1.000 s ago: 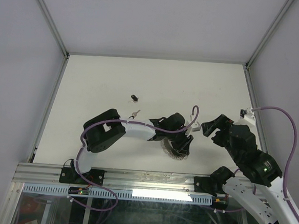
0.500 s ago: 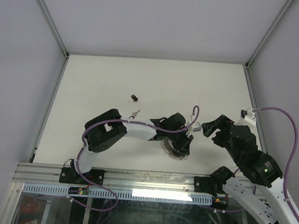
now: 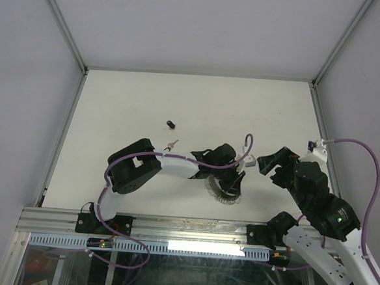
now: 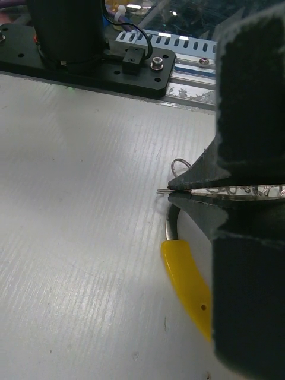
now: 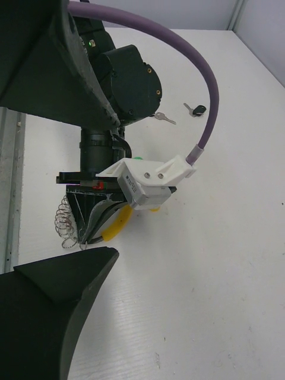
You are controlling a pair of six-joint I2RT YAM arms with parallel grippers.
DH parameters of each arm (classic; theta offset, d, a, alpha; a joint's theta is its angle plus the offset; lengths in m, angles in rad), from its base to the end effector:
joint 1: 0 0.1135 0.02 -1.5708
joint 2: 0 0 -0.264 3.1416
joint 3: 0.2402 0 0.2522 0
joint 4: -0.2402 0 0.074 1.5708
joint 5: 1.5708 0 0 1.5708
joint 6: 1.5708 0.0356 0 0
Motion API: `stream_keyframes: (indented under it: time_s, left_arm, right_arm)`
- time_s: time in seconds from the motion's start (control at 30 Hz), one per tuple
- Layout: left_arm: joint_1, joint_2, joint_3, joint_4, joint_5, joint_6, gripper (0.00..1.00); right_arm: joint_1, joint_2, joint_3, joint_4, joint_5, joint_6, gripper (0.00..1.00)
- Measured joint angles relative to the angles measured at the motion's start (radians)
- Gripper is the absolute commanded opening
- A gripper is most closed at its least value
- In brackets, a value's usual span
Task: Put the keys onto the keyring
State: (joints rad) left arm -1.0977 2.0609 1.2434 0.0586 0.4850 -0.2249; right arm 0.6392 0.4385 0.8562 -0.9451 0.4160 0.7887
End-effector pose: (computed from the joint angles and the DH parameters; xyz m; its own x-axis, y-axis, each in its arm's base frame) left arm 0.1821 -0.3922 0.1362 -0.5156 0.5744 -0.6358 0.8480 0.2360 -0.4745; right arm 0.0669 0.0318 0.3262 -0.4730 0.4570 -0.7533 0.0995 0.8772 0.4697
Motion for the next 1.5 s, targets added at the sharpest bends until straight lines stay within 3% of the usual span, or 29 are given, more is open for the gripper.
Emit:
stream_keyframes:
  time_s: [0.1, 0.33, 0.67, 0.9, 1.0, 1.23, 1.5]
  left_arm:
    - [0.0, -0.002, 0.0, 0.007, 0.0, 0.0, 0.0]
    - [0.026, -0.068, -0.016, 0.01, 0.004, 0.005, 0.0]
    - [0.078, -0.257, -0.065, -0.024, -0.013, 0.058, 0.0]
    - [0.089, -0.366, -0.112, -0.061, -0.048, 0.108, 0.0]
    - [0.092, -0.426, -0.135, -0.101, -0.101, 0.126, 0.0]
    - [0.111, -0.558, -0.164, -0.178, -0.224, 0.149, 0.0]
    - [0.12, -0.721, -0.192, -0.255, -0.32, 0.206, 0.0]
  right_arm:
    - [0.0, -0.026, -0.009, 0.011, 0.0, -0.001, 0.92]
    - [0.0, -0.116, -0.06, 0.095, 0.011, -0.032, 0.99]
    - [0.0, -0.157, -0.118, 0.24, -0.003, -0.123, 0.99]
    - [0.0, -0.163, -0.171, 0.4, -0.108, -0.244, 0.8]
    - [0.0, -0.163, -0.196, 0.465, -0.167, -0.301, 0.77]
    - [0.0, -0.106, -0.2, 0.582, -0.309, -0.442, 0.59]
    - [0.0, -0.03, -0.236, 0.716, -0.507, -0.584, 0.53]
